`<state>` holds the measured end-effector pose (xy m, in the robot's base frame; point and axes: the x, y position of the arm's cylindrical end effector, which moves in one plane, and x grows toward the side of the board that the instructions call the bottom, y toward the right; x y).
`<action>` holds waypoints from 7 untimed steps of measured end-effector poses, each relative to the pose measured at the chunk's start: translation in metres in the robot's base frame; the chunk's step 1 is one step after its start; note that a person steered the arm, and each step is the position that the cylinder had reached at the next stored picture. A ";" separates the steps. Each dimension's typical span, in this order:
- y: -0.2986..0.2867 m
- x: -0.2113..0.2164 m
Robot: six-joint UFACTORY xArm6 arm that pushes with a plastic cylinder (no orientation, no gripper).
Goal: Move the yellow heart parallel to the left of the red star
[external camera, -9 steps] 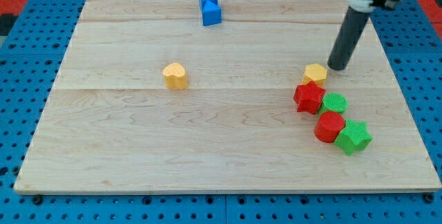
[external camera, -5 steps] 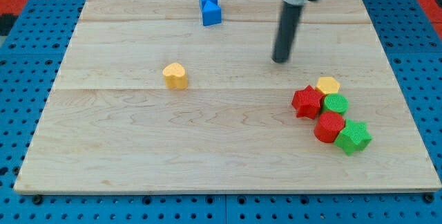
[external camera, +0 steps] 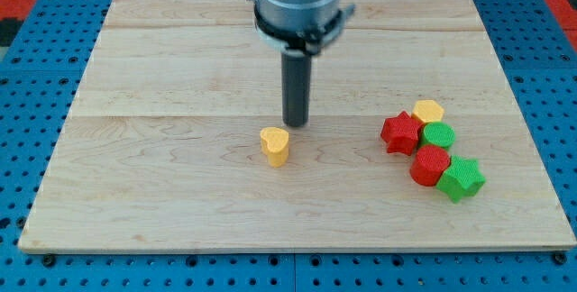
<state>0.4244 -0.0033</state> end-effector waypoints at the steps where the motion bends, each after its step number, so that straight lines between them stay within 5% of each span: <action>1: -0.049 -0.017; 3: -0.065 0.056; 4: -0.019 0.090; 5: 0.031 0.094; 7: -0.020 0.062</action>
